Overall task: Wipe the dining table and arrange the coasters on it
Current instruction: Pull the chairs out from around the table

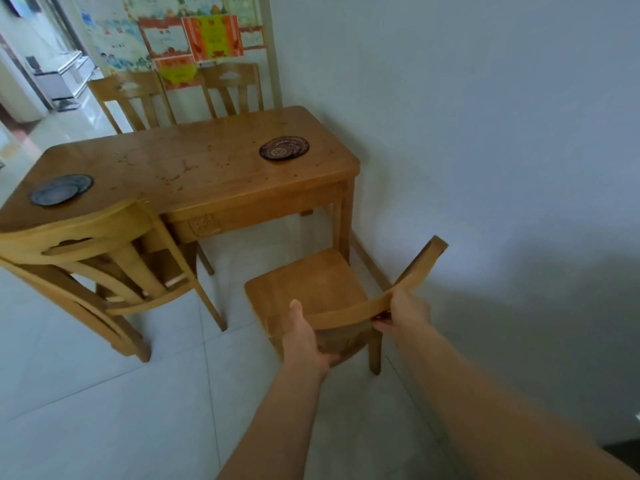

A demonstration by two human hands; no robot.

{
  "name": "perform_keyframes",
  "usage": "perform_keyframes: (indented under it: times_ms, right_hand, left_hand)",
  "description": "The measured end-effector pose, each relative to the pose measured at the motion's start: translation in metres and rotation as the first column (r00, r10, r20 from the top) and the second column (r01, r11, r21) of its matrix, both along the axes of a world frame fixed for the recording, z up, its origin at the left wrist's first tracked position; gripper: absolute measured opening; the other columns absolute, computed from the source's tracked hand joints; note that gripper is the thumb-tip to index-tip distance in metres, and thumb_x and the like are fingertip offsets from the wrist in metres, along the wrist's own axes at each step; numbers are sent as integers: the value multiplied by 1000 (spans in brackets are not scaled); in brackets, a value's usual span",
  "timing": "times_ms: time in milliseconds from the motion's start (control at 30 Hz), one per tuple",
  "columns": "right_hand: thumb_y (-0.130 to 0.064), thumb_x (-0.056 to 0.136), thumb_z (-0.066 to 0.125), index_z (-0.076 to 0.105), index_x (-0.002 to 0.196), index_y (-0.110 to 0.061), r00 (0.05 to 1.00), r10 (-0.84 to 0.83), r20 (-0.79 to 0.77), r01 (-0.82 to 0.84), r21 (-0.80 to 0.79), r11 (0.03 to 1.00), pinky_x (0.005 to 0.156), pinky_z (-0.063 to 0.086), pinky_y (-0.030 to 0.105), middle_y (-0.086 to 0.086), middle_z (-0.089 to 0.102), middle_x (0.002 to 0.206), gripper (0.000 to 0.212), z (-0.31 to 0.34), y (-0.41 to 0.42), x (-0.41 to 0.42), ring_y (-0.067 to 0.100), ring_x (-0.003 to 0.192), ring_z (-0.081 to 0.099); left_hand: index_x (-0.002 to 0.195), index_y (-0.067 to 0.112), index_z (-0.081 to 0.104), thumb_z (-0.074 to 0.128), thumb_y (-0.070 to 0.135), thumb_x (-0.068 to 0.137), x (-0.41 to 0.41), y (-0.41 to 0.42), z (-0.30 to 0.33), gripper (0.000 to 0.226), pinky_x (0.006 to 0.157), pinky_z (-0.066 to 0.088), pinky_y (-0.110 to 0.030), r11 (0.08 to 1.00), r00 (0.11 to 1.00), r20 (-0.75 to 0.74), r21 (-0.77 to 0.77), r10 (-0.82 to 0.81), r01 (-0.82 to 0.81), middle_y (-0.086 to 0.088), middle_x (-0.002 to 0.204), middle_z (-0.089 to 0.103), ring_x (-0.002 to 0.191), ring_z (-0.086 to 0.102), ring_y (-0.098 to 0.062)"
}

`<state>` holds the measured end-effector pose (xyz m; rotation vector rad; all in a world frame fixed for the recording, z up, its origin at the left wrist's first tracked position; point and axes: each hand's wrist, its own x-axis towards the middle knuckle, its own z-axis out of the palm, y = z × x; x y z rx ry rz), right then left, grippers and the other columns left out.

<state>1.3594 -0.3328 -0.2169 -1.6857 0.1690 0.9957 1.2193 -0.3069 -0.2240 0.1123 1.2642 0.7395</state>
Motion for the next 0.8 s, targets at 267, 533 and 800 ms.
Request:
perform_keyframes:
  times_ms: [267,533,800]
  right_hand:
    - [-49,95,53,54,121,3,890,429,-153,-435,-7,900,75,59,46,24,65,107,58,-6,6,-5,40,93,67]
    - [-42,89,66,50,122,-6,943,291,-163,-289,36,957,72,58,53,22,58,120,52,-8,29,38,41,107,61]
    - [-13,92,62,45,127,-7,950,305,-67,-311,-120,943,47,54,45,22,56,121,40,-22,61,29,42,105,60]
  left_hand:
    - [142,31,38,75,46,79,-42,41,4,74,74,51,-69,998,989,-136,42,59,-54,-11,141,45,122,46,-46]
    - [143,17,35,77,34,80,-42,58,-9,77,86,49,-65,994,989,-132,-84,59,-71,-18,138,44,120,47,-47]
    - [124,13,45,66,13,79,-42,78,-20,50,77,53,-65,989,971,-229,-108,73,-100,-18,123,48,109,50,-45]
